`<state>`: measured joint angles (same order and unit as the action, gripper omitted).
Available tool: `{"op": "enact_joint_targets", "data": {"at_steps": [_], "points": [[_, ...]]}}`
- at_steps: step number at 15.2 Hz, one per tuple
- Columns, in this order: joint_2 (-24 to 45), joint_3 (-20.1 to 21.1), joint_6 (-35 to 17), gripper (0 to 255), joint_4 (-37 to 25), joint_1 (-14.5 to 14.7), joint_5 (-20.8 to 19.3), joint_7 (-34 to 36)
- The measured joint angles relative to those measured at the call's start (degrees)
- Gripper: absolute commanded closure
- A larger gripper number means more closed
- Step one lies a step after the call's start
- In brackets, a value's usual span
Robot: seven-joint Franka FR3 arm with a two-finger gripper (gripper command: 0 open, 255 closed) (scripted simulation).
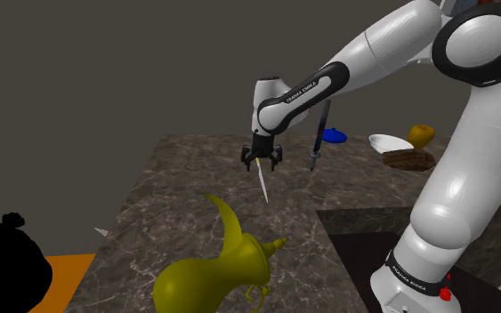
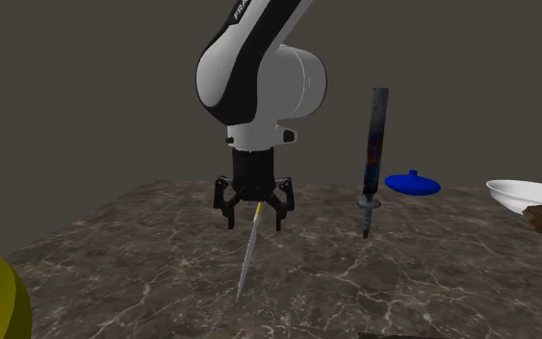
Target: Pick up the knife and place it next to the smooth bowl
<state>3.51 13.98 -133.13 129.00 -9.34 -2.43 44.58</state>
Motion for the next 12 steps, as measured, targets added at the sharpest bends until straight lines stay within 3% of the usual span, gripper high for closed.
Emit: {"op": "enact_joint_targets", "data": {"at_steps": [8,9,12], "points": [[1.29,-0.02,-1.90,0,0.63,0.07,-0.52,0.46],[1.29,-0.02,-1.90,255,0.63,0.07,-0.52,0.46],[1.29,-0.02,-1.90,255,0.63,0.07,-0.52,0.46]]}}
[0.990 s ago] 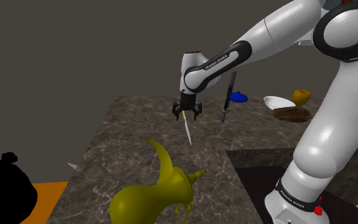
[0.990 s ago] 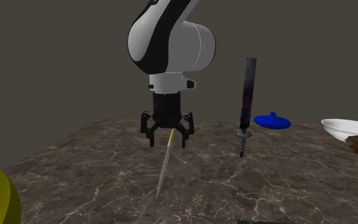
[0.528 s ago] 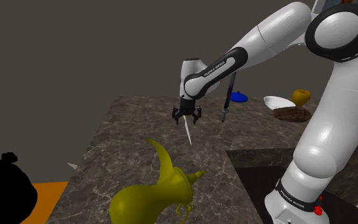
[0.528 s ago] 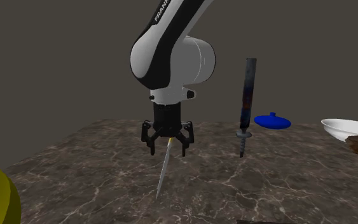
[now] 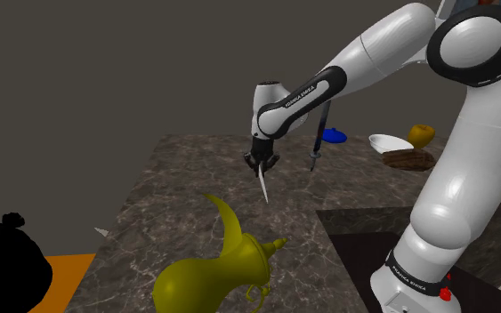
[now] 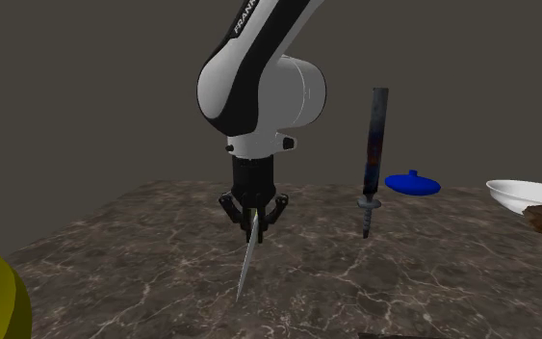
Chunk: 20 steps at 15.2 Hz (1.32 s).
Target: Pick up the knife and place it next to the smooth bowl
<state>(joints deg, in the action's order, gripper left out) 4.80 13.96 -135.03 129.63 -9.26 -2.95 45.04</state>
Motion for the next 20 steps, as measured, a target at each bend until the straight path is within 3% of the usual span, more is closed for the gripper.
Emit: {"op": "enact_joint_targets", "data": {"at_steps": [8,20], "points": [[-0.33,0.02,0.39,255,-0.08,-0.01,0.13,-0.10],[-5.46,0.10,9.11,255,-3.88,-0.13,2.00,-1.50]]}}
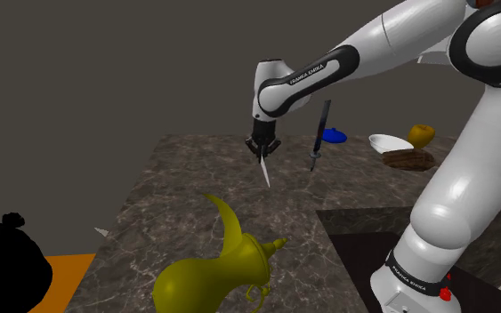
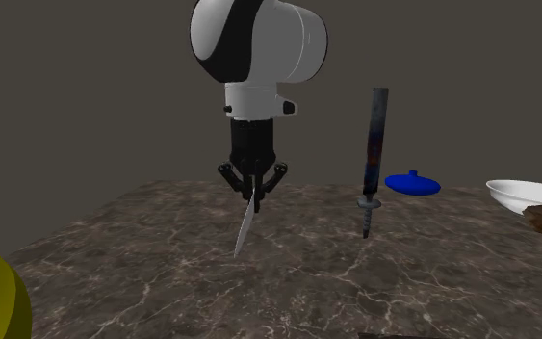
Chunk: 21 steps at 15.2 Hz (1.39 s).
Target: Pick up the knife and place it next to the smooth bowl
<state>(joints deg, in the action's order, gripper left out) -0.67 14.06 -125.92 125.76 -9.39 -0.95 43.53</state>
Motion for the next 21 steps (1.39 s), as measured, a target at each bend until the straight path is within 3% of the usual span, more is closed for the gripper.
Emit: {"op": "enact_joint_targets", "data": {"at_steps": [13,21], "points": [[-3.75,-0.26,9.42,255,-5.77,-0.13,1.08,-1.01],[-13.60,-5.47,9.08,255,4.29,-3.41,2.39,-10.23]]}}
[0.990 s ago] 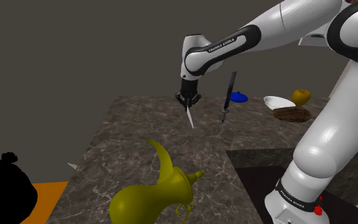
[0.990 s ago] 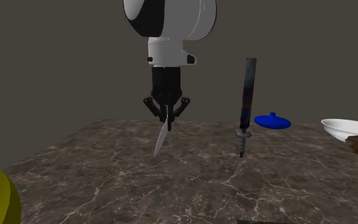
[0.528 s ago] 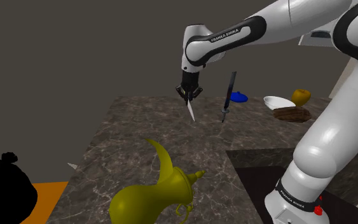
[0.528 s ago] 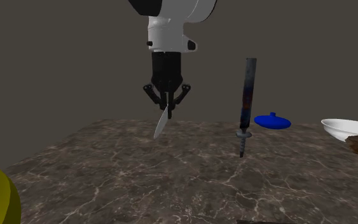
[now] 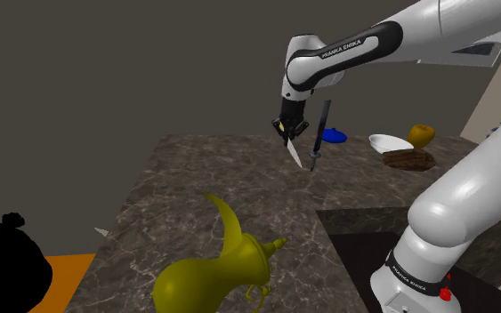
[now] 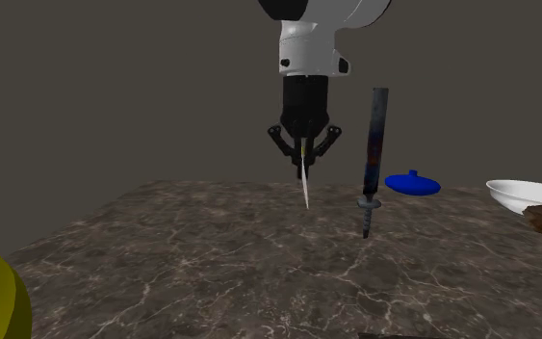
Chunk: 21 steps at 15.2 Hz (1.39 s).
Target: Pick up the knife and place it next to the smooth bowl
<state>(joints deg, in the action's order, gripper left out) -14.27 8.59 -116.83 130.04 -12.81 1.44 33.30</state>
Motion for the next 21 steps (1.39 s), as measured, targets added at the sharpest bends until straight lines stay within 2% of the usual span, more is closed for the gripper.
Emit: {"op": "enact_joint_targets", "data": {"at_steps": [10,17,21], "points": [[-9.27,-9.40,0.30,255,8.90,-5.53,-2.43,-13.52],[-12.72,-16.84,0.93,255,11.48,-10.22,-5.95,-23.38],[-12.60,-21.05,1.07,255,10.97,-12.71,-7.87,-28.86]]}}
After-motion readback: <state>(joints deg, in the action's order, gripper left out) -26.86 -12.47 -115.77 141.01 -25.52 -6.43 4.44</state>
